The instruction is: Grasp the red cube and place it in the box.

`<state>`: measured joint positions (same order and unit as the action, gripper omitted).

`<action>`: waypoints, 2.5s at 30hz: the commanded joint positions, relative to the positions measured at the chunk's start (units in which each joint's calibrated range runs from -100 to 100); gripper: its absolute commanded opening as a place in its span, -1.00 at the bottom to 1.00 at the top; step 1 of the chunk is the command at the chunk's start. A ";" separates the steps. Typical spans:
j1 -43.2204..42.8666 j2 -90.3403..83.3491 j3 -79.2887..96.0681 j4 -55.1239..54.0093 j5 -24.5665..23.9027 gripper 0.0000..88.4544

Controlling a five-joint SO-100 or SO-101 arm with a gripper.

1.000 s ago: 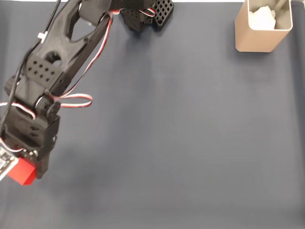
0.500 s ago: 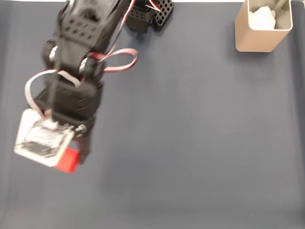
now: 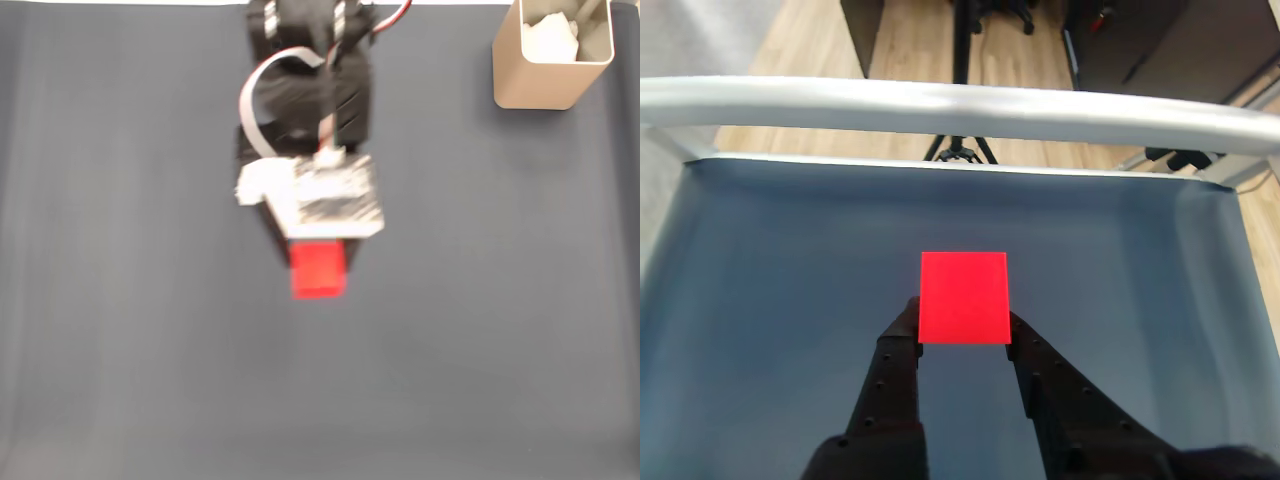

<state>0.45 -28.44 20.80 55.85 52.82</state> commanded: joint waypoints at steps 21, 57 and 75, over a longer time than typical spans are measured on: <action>-28.57 -16.53 2.29 10.71 3.13 -0.92; -57.83 -12.11 2.56 13.66 2.74 -0.93; -63.09 -9.34 2.38 12.92 1.47 -0.91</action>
<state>-62.17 -37.91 24.41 69.37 54.48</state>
